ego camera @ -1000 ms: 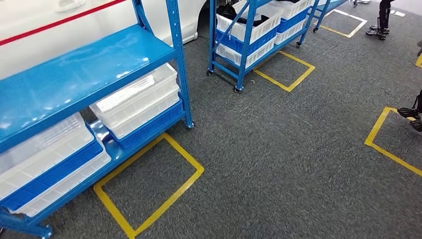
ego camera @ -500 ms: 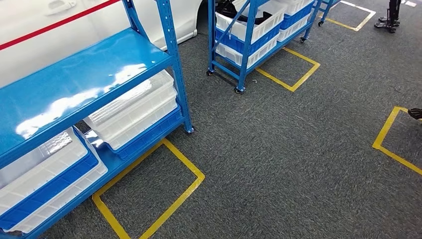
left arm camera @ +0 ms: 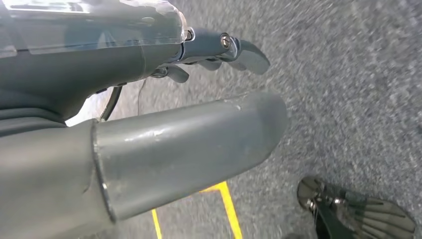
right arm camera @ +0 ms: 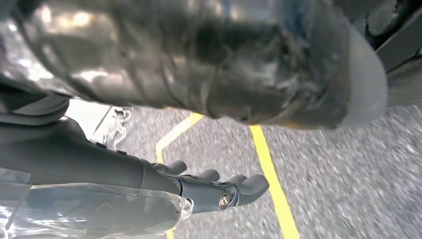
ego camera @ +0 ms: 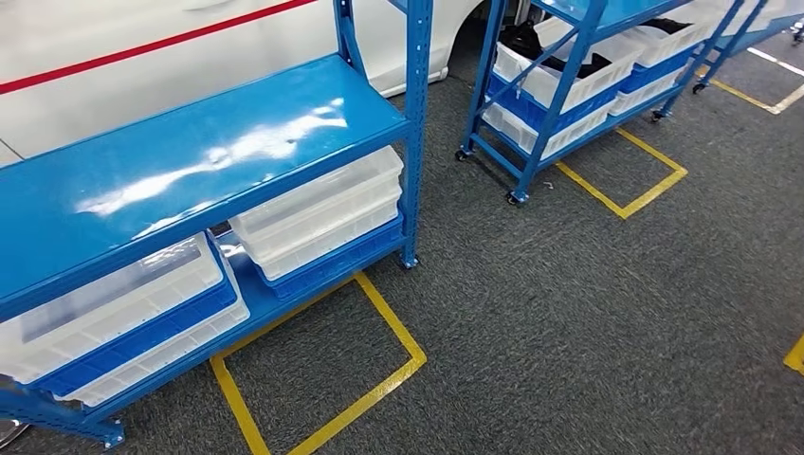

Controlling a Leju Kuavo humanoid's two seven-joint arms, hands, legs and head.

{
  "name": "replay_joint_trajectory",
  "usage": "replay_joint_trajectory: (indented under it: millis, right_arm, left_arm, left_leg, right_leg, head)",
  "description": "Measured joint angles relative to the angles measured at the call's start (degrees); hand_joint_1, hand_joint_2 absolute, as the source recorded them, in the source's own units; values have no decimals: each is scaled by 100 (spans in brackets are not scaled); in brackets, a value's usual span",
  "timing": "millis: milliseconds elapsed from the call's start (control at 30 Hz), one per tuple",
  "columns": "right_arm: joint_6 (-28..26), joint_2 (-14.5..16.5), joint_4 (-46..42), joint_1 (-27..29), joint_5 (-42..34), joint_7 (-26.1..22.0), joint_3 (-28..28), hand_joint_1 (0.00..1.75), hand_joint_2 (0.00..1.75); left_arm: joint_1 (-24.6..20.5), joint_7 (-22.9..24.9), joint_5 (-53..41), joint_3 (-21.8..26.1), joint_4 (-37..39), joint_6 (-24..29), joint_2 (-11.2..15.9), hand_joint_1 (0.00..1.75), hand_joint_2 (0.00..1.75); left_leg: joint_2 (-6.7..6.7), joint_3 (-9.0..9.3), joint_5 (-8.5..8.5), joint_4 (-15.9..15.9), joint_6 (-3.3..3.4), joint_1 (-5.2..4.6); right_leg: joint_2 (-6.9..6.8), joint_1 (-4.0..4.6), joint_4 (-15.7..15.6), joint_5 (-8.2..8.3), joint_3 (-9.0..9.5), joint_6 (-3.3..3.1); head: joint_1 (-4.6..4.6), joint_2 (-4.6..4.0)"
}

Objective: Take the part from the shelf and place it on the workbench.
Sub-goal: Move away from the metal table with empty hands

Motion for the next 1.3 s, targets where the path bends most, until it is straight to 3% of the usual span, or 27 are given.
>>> replay_joint_trajectory:
  millis: [67, 133, 167, 233, 267, 333, 367, 400, 467, 533, 567, 633, 700, 767, 833, 867, 900, 967, 1033, 1067, 1200, 1267, 1300]
  right_arm:
    - [-2, -9, 1, 5, 0, -1, 0, 0, 0]
    - [-3, -10, 2, -29, 0, -1, 1, 0, 0]
    - [-2, -7, 2, -40, 1, -1, 1, 0, 0]
    - [8, -1, 2, -37, 4, -1, 2, 0, 0]
    - [16, -1, 2, -27, 7, -1, 2, 0, 0]
    - [26, -1, 2, -14, 11, 1, 2, 0, 0]
    - [27, -2, 2, -15, 15, 1, 2, 0, 0]
    - [27, -1, 2, -18, 19, 2, 2, 0, 0]
    - [3, 0, 2, -23, 14, -1, 1, 0, 0]
    - [-73, 2, 2, -36, -17, -6, -3, 0, 0]
    - [-120, 3, 2, -51, -33, -9, -4, 0, 0]
    - [-177, 8, 1, -93, -39, -14, -7, 0, 0]
    - [-199, 10, -2, -114, -40, -15, -7, 0, 0]
    - [-209, 9, -3, -101, -42, -16, -8, 0, 0]
    - [-212, 9, -3, -76, -43, -16, -9, 0, 0]
    - [-212, 9, -3, -66, -43, -16, -9, 0, 0]
    - [-213, 9, -3, -54, -42, -16, -9, 0, 0]
    - [-212, 9, -3, -28, -42, -16, -10, 0, 0]
    - [-211, 9, -3, -12, -42, -16, -13, 0, 0]
    - [-211, 9, -3, -14, -42, -16, -14, 0, 0]
    - [-213, 9, -5, -15, -42, -18, -17, 0, 0]
    - [-213, 10, -7, 0, -42, -22, -21, 0, 0]
    - [-213, 10, -7, 6, -42, -24, -22, 0, 0]
  left_arm:
    - [-2, 0, 0, 0, 0, 0, -14, 0, 0]
    - [1, -1, 0, -1, -1, 1, -14, 0, 0]
    - [9, 0, 0, -1, -1, 1, -15, 0, 0]
    - [6, 2, 0, -2, -1, 1, -16, 0, 0]
    - [-4, 3, -1, -2, -1, 0, -20, 0, 0]
    - [-21, 8, -2, -2, -1, 0, -18, 0, 0]
    - [-19, 13, -3, -1, -1, 0, -17, 0, 0]
    - [-10, 20, -5, -1, -1, -1, -17, 0, 0]
    - [8, 28, -8, 1, -1, -2, -17, 0, 0]
    - [13, 22, -7, 1, -1, -7, -17, 0, 0]
    - [20, 15, -4, 1, -1, -10, -17, 0, 0]
    - [43, 3, 2, 6, -1, -16, -16, 0, 0]
    - [52, -1, 8, 13, -1, -19, -18, 0, 0]
    - [30, -3, 11, 16, -1, -21, -21, 0, 0]
    - [9, -4, 11, 18, -1, -22, -20, 0, 0]
    - [5, -5, 11, 19, -1, -22, -19, 0, 0]
    - [7, -5, 11, 20, -1, -22, -19, 0, 0]
    - [22, -4, 11, 23, -1, -25, -20, 0, 0]
    - [27, -4, 12, 25, -1, -33, -21, 0, 0]
    - [23, -5, 13, 25, -1, -37, -21, 0, 0]
    - [0, -8, 17, 26, -1, -41, -22, 0, 0]
    - [-1, -11, 20, 27, -1, -43, -24, 0, 0]
    - [-1, -14, 22, 27, -1, -44, -23, 0, 0]
  left_leg:
    - [-120, -14, -21, 9, -64, 12]
    - [-223, -32, -16, -5, -138, 28]
    - [-174, -42, -37, 18, -169, 24]
    - [74, -184, -217, 320, -219, 12]
    - [236, -340, -372, 631, -242, 19]
    - [377, -712, -634, 1318, -294, 52]
    - [407, -812, -645, 1487, -316, 69]
    - [434, -805, -550, 1450, -334, 85]
    - [522, -480, -163, 798, -345, 107]
    - [601, -129, 54, 139, -313, 87]
    - [617, -50, 63, -6, -284, 72]
    - [602, -31, 41, -45, -213, 52]
    - [578, -1, 58, -101, -137, 70]
    - [557, 26, 68, -146, -60, 88]
    - [527, 30, 28, -149, -6, 76]
    - [499, 44, -10, -147, 10, 69]
    - [473, 66, -52, -143, 14, 64]
    - [431, 157, -144, -127, -11, 63]
    - [415, 239, -241, -86, -78, 44]
    - [407, 260, -290, -71, -118, 35]
    - [406, 360, -397, -23, -260, 49]
    - [431, 158, -506, 432, -310, 66]
    - [441, -87, -593, 813, -325, 66]
  right_leg:
    - [180, 11, -338, 108, 94, -38]
    - [113, 11, -407, 87, 130, -73]
    - [52, -3, -446, 95, 162, -105]
    - [-100, -39, -525, 107, 234, -176]
    - [-180, -33, -541, 99, 256, -202]
    - [-348, -26, -544, 71, 276, -221]
    - [-425, -26, -543, 53, 288, -218]
    - [-496, -29, -542, 34, 307, -209]
    - [-607, -37, -541, -16, 370, -165]
    - [-685, -23, -536, -69, 411, -94]
    - [-707, -14, -538, -84, 421, -60]
    - [-732, -6, -558, -88, 448, -3]
    - [-624, -23, -475, -157, 443, 57]
    - [-408, -40, 1, -429, 216, 90]
    - [-288, -40, 753, -720, -208, 103]
    - [-274, -41, 1002, -737, -372, 108]
    - [-269, -43, 1058, -636, -446, 110]
    - [-264, -47, 539, -170, -273, 90]
    - [-244, -33, -126, 91, 10, 49]
    - [-235, -22, -302, 91, 88, 25]
    - [-240, -23, -462, -59, 283, -117]
    - [-266, -39, -557, -119, 476, -184]
    - [-278, -35, -595, -168, 569, -204]
  head:
    - [1, 0]
    - [2, 0]
    - [1, 0]
    - [-9, 0]
    - [-15, 0]
    - [-17, -1]
    - [-17, -1]
    - [-17, -1]
    - [-17, 0]
    - [-17, 0]
    - [-16, 0]
    - [-14, -1]
    - [-14, -1]
    - [-14, 0]
    - [-14, 0]
    - [-14, -1]
    - [-14, -1]
    - [-14, -1]
    - [-14, 0]
    - [-14, 0]
    - [-16, -1]
    - [-19, 0]
    - [-22, 0]
